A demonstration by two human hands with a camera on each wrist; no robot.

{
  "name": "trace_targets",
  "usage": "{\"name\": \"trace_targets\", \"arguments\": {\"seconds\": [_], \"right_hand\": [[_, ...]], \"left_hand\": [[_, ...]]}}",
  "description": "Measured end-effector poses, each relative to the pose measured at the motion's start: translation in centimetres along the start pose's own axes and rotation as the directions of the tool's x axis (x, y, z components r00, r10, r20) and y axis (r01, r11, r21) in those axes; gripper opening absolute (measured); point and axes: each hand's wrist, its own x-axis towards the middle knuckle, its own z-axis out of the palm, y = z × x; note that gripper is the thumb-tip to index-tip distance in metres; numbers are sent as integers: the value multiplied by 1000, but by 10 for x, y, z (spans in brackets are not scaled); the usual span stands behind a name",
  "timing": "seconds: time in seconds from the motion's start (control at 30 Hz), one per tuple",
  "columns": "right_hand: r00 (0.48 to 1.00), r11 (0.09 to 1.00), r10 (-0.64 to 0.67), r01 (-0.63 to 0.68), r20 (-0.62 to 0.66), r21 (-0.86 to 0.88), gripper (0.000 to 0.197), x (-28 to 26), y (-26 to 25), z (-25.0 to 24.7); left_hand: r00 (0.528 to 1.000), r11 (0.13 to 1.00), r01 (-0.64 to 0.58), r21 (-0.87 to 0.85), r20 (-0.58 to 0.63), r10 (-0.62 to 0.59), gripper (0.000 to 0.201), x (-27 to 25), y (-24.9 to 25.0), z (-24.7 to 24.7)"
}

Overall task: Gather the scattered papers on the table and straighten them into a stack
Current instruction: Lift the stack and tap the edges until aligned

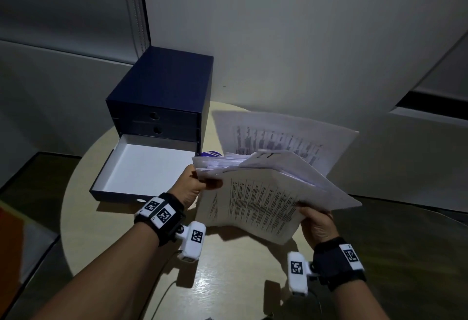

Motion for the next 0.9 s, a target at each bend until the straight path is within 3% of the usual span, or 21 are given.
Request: {"name": "trace_targets", "arguments": {"seconds": [0.13, 0.3, 0.37, 0.47, 0.57, 0.63, 0.77, 0.9], "right_hand": [[998, 994, 32, -26, 57, -105, 47, 2, -2, 2], [997, 996, 43, -48, -62, -76, 45, 2, 0, 6], [991, 992, 7, -24, -135, -126, 43, 2, -1, 11], [969, 948, -99, 22, -228, -318, 29, 0, -6, 20], [960, 936, -109, 12, -256, -351, 29, -2, -5, 24], [959, 936, -115, 18, -258, -353, 28, -6, -5, 26], [951, 932, -155, 50, -268, -360, 29, -5, -12, 29], [893, 953, -147, 13, -425, -302, 24, 2, -9, 22]], "left_hand": [[1000, 1000, 7, 3, 3, -7, 77, 0, 1, 0], [1000, 999, 19, 31, -1, -19, 86, 1, 9, 8], [998, 999, 48, 6, -30, -48, 77, -3, 10, 13], [999, 999, 7, 37, -45, -5, 38, -9, 13, 25], [992, 998, -10, 59, -122, 17, 33, -10, 11, 26], [988, 997, -10, 76, -152, 21, 42, -10, 7, 24], [977, 993, 59, 100, -211, -37, 81, -10, 0, 15], [978, 990, 66, 122, -204, -40, 76, -8, 0, 13]]}}
